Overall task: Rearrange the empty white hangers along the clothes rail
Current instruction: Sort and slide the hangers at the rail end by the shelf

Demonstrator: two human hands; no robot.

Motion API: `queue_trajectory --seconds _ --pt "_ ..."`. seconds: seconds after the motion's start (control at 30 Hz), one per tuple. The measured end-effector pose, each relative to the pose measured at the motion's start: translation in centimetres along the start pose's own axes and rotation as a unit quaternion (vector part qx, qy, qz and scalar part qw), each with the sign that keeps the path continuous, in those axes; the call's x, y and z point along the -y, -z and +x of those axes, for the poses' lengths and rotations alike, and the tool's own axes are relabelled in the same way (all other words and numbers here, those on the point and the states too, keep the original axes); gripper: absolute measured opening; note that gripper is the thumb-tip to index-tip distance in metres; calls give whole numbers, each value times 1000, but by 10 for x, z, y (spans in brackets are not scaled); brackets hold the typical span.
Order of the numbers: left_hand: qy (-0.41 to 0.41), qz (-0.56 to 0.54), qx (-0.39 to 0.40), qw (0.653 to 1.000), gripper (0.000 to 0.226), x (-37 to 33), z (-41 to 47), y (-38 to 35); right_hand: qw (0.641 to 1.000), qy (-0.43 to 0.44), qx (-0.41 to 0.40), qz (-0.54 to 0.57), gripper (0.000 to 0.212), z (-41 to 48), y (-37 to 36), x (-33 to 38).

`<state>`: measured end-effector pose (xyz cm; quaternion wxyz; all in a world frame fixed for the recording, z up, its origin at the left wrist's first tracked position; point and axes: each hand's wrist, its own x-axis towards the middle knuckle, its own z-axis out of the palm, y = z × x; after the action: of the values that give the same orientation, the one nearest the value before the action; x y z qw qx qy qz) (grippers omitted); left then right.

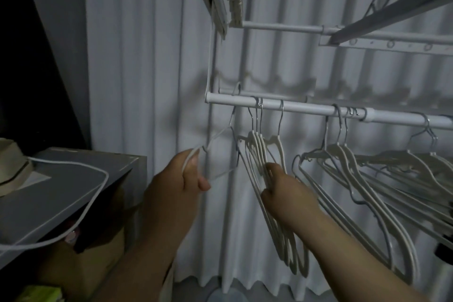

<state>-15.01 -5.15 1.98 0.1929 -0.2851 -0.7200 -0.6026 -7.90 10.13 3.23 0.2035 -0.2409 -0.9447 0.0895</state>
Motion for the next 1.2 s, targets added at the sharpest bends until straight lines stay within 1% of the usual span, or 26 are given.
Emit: queue_trajectory --seconds 0.07,0.13,0.23,0.27,0.33,0.43,0.5,0.53,0.6,0.63,0.7,0.73,0.8,0.9,0.97,1.0,1.07,1.13,1.17,1.2 --pt "-9 11 -3 1000 21 -1 13 -1 1000 0 -2 15 43 1 2 -4" --pt "-19 29 1 999 25 0 25 -2 1000 5 -1 24 46 1 5 -7" --pt "-15 62 12 998 47 4 31 -3 1000 22 -2 18 48 0 8 -10" --pt "-10 72 13 997 49 6 30 -2 999 27 -3 17 48 -1 9 -11" --pt "7 84 13 996 43 12 26 4 999 33 -2 12 47 -2 10 -14" --pt "19 104 -2 994 21 20 14 23 999 37 2 -6 46 -4 11 -17" --pt "13 144 -16 989 21 25 6 43 998 34 6 -48 46 -7 12 -16" --pt "16 159 -22 987 22 28 3 52 995 32 2 -90 49 -8 11 -16" --pt "10 173 -27 984 29 32 -1 71 984 44 -39 -167 56 -13 14 -10" --pt "2 173 -23 985 33 32 -3 80 980 66 -76 -171 58 -15 16 -4" --pt "-24 159 -6 987 42 28 -6 94 976 135 -138 -105 54 -15 18 10" --pt "-34 138 -5 990 45 27 -7 100 973 167 -147 -63 50 -12 19 17" --pt "-30 90 -16 995 46 28 -5 112 974 192 -117 3 45 -1 18 30" --pt "1 18 -28 999 46 33 -2 127 981 165 -51 87 43 23 9 37" --pt "19 -29 -33 999 36 33 -3 133 979 132 -40 148 42 37 3 35" --pt "30 -49 -33 998 32 33 -3 134 972 109 -30 204 40 40 2 34" --pt "52 -81 -29 995 31 38 -2 137 939 81 37 331 33 39 7 35" --pt "77 -105 -29 991 33 45 1 140 895 88 125 419 17 37 15 33" --pt "88 -111 -39 989 33 49 3 142 865 99 166 464 18 36 19 31" --pt "99 -117 -57 986 33 53 5 143 827 108 203 513 24 35 23 27"
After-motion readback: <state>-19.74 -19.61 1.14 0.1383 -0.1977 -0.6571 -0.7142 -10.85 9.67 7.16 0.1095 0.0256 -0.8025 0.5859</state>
